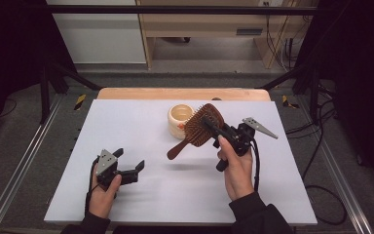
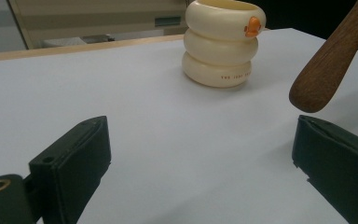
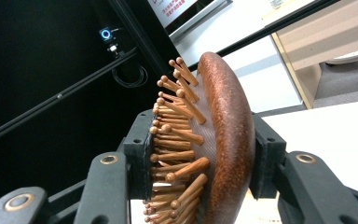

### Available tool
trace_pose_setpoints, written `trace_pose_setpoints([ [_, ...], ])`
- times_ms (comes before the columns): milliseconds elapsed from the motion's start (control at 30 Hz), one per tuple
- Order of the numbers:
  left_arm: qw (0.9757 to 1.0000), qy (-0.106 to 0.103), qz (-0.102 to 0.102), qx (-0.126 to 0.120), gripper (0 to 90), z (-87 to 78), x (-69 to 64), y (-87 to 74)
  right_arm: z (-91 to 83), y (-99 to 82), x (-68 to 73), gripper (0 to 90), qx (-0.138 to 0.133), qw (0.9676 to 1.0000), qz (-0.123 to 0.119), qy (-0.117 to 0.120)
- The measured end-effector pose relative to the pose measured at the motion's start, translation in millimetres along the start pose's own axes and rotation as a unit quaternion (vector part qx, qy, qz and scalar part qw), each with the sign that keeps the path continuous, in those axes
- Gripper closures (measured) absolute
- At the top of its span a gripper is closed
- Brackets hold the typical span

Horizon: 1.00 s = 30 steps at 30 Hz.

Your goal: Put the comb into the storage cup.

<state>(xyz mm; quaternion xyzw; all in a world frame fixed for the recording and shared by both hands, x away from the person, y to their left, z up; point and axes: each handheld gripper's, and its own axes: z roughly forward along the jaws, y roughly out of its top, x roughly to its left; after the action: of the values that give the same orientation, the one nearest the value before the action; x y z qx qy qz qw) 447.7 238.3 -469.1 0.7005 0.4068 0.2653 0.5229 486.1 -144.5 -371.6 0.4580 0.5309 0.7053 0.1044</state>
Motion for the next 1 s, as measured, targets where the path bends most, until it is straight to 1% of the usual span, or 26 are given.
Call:
trace_pose_setpoints([
  [167, 1.0000, -0.001, 0.000, 0.001, 4.4, 0.6, -0.2, -0.4, -0.5, 5.5, -0.1, 52.5, -0.005, 1.0000, 0.005, 0.000],
  [433, 1.0000, 0.001, 0.001, 0.003, 4.4, 0.9, 0.5, -1.0, 4.9, 21.2, 8.7, 52.4, -0.014, 0.9999, 0.006, 0.005],
  [500, 1.0000, 0.006, 0.003, 0.002, 4.4, 1.7, 1.0, -1.0, 8.2, 26.2, 11.7, 52.4, -0.017, 0.9998, 0.005, 0.005],
  [533, 1.0000, 0.007, 0.000, 0.002, 4.5, 2.3, 1.4, -1.1, 10.1, 28.4, 13.0, 52.4, -0.022, 0.9997, 0.005, 0.004],
  [700, 1.0000, 0.009, -0.001, 0.003, 4.5, 2.3, 2.4, -1.5, 20.9, 40.1, 18.6, 52.4, -0.030, 0.9994, 0.016, 0.007],
  [767, 1.0000, 0.007, -0.001, 0.003, 4.5, 2.2, 2.3, -1.5, 25.6, 45.0, 19.7, 52.3, -0.035, 0.9992, 0.018, 0.002],
  [800, 1.0000, 0.007, -0.001, 0.003, 4.5, 2.2, 2.1, -1.6, 28.2, 47.4, 19.7, 52.4, -0.037, 0.9991, 0.018, 0.001],
  [900, 1.0000, 0.007, -0.001, 0.003, 4.5, 2.6, 1.9, -1.7, 36.2, 53.4, 18.4, 52.3, -0.042, 0.9987, 0.030, -0.002],
  [1000, 1.0000, 0.007, -0.002, 0.003, 4.5, 2.6, 2.3, -1.8, 43.2, 58.8, 17.0, 52.3, -0.046, 0.9984, 0.033, -0.007],
])
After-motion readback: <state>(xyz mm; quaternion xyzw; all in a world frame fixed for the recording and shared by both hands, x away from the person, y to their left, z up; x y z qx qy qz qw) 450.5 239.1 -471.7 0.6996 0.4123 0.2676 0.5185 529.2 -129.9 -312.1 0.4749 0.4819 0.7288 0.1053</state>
